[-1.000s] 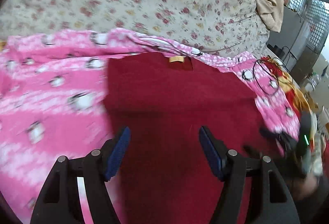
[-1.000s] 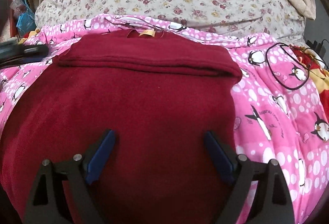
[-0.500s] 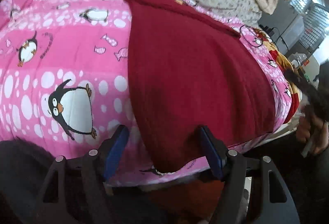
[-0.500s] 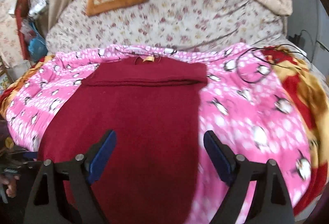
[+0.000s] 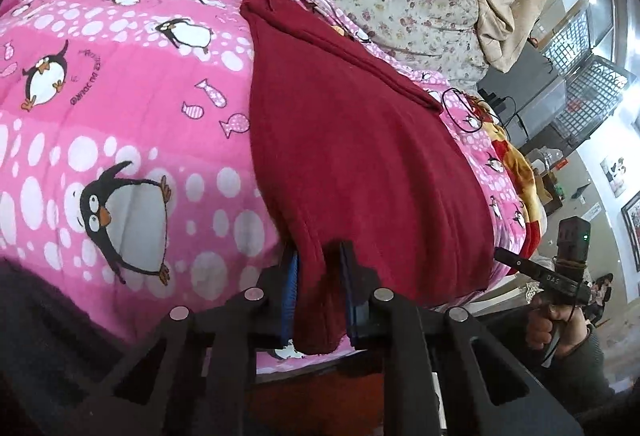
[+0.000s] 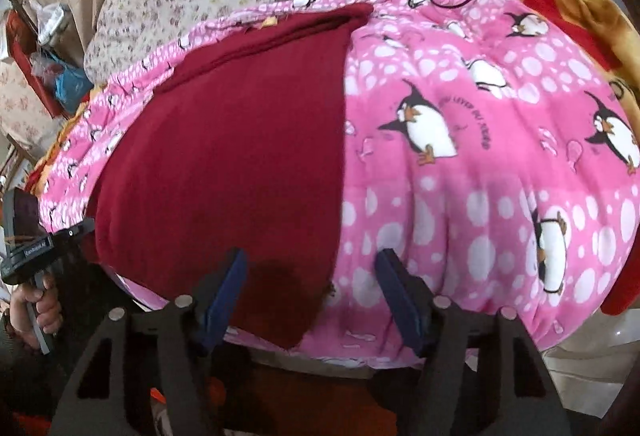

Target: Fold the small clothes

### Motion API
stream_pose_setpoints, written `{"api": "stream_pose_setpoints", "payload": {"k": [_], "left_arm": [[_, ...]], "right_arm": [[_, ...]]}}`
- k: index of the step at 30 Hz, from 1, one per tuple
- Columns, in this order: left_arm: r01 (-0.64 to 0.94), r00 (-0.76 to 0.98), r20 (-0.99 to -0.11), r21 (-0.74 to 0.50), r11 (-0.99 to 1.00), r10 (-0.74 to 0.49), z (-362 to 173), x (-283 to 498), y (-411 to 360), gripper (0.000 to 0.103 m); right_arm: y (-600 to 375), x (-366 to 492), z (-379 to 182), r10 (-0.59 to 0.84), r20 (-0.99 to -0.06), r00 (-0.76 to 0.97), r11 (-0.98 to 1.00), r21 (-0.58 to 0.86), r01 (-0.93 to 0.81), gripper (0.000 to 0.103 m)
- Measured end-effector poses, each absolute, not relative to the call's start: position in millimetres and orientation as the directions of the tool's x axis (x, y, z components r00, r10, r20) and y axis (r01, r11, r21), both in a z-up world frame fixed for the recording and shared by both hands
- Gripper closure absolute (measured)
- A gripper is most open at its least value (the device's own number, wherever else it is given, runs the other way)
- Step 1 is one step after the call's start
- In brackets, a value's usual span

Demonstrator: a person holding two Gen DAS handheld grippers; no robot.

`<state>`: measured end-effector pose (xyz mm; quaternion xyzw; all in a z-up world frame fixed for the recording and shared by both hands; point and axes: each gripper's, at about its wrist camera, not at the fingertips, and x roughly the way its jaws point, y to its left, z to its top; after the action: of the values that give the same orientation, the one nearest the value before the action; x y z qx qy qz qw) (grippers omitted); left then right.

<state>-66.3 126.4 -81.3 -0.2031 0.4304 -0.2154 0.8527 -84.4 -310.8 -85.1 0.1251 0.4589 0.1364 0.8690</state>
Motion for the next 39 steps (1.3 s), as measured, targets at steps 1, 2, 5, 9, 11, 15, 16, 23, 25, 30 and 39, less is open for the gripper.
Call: {"api": "stream_pose_setpoints", "payload": {"k": [1, 2, 5, 9, 11, 15, 16, 23, 25, 30, 39], "left_arm": [[0.193, 0.540, -0.648, -0.526, 0.828, -0.537, -81, -67, 126, 0.103], [0.196, 0.542, -0.646, -0.525, 0.828, -0.538, -81, -67, 125, 0.103], [0.191, 0.533, -0.642, -0.543, 0.818, -0.551, -84, -61, 125, 0.103], [0.181, 0.513, -0.638, -0.573, 0.799, -0.574, -87, -54, 126, 0.103], [0.187, 0.515, -0.634, -0.573, 0.798, -0.577, -87, -55, 126, 0.103], [0.205, 0.526, -0.622, -0.570, 0.796, -0.580, -82, -58, 127, 0.103], [0.207, 0.537, -0.614, -0.569, 0.796, -0.579, -81, -60, 128, 0.103], [0.152, 0.557, -0.606, -0.597, 0.788, -0.567, -86, -55, 138, 0.103], [0.155, 0.553, -0.593, -0.617, 0.772, -0.585, -87, -53, 139, 0.093], [0.153, 0.543, -0.580, -0.642, 0.751, -0.607, -88, -48, 138, 0.087], [0.105, 0.577, -0.594, -0.626, 0.773, -0.560, -79, -57, 155, 0.103]], "right_arm": [[-312, -86, -84, 0.379, -0.752, 0.539, 0.921, 0.366, -0.136, 0.048], [-312, -87, -84, 0.426, -0.735, 0.528, 0.899, 0.408, -0.159, 0.065], [-306, -84, -89, 0.360, -0.773, 0.522, 0.931, 0.335, -0.146, 0.067], [-315, -80, -95, 0.381, -0.766, 0.518, 0.916, 0.388, -0.100, 0.069], [-318, -82, -95, 0.390, -0.759, 0.521, 0.911, 0.402, -0.096, 0.069], [-303, -82, -104, 0.517, -0.744, 0.425, 0.853, 0.491, -0.177, 0.071], [-301, -83, -102, 0.513, -0.745, 0.427, 0.856, 0.483, -0.185, 0.077], [-314, -76, -109, 0.581, -0.691, 0.430, 0.801, 0.579, -0.153, 0.079], [-316, -77, -103, 0.648, -0.617, 0.447, 0.742, 0.644, -0.187, 0.079], [-313, -70, -112, 0.645, -0.627, 0.436, 0.742, 0.651, -0.162, 0.079], [-299, -86, -69, 0.634, -0.555, 0.538, 0.761, 0.571, -0.308, 0.092]]}}
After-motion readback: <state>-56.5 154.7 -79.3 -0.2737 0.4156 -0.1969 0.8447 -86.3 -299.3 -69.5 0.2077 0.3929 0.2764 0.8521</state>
